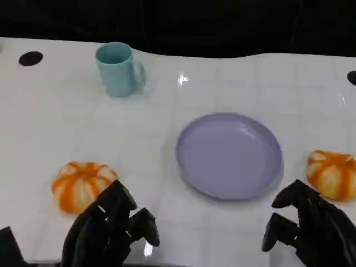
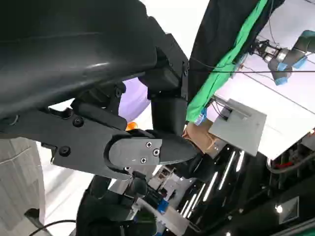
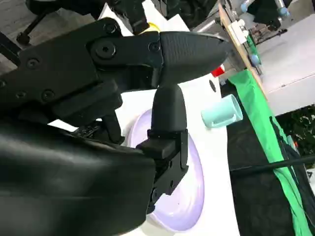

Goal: Grasp the bread from the table and place it into the plate.

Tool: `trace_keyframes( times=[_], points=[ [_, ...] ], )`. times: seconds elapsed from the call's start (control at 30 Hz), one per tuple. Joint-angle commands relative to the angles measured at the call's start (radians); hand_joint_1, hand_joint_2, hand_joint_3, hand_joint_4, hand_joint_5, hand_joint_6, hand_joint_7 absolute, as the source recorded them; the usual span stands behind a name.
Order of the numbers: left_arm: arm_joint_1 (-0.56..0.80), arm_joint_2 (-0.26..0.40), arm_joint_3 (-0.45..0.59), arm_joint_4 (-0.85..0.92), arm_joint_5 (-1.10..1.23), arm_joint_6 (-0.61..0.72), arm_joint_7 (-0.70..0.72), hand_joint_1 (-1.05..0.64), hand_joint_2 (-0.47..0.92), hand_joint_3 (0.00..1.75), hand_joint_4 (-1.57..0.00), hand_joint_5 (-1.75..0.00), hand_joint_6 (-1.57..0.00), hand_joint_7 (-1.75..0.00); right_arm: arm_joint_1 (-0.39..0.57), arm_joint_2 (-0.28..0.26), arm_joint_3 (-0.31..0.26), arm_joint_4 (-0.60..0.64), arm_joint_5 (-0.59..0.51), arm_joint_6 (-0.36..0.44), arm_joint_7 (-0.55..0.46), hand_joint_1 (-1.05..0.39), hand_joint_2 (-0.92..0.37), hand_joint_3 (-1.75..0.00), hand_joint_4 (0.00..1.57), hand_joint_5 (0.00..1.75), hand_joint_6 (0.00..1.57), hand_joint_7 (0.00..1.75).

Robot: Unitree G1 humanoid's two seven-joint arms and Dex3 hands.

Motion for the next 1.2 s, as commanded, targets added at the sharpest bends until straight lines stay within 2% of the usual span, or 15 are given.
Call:
trace_keyframes(
  times=[0.03, 0.97, 1.2],
  points=[
    [0.004, 0.007, 0.002, -0.011, -0.003, -0.003, 0.005, -0.53, 0.92, 0.37, -0.75, -1.75, -0.52, -1.75, 0.0, -0.012, -0.006, -0.011, 0.009, 0.005, 0.001, -0.56, -0.92, -0.42, 0.71, 1.75, 0.44, 1.72],
    [0.005, 0.013, 0.006, -0.018, -0.005, 0.008, 0.002, -0.53, 0.92, 0.38, -0.73, -1.75, -0.5, -1.74, 0.002, -0.016, -0.004, -0.018, 0.005, 0.005, 0.009, -0.53, -0.92, -0.47, 0.7, 1.75, 0.42, 1.72],
    [-0.002, 0.031, 0.008, -0.021, 0.006, -0.013, -0.014, -0.53, 0.92, 0.4, -0.66, -1.75, -0.56, -1.38, 0.006, -0.015, 0.0, -0.017, -0.003, -0.011, 0.012, -0.53, -0.92, -0.5, 0.69, 1.75, 0.4, 1.73]
  ],
)
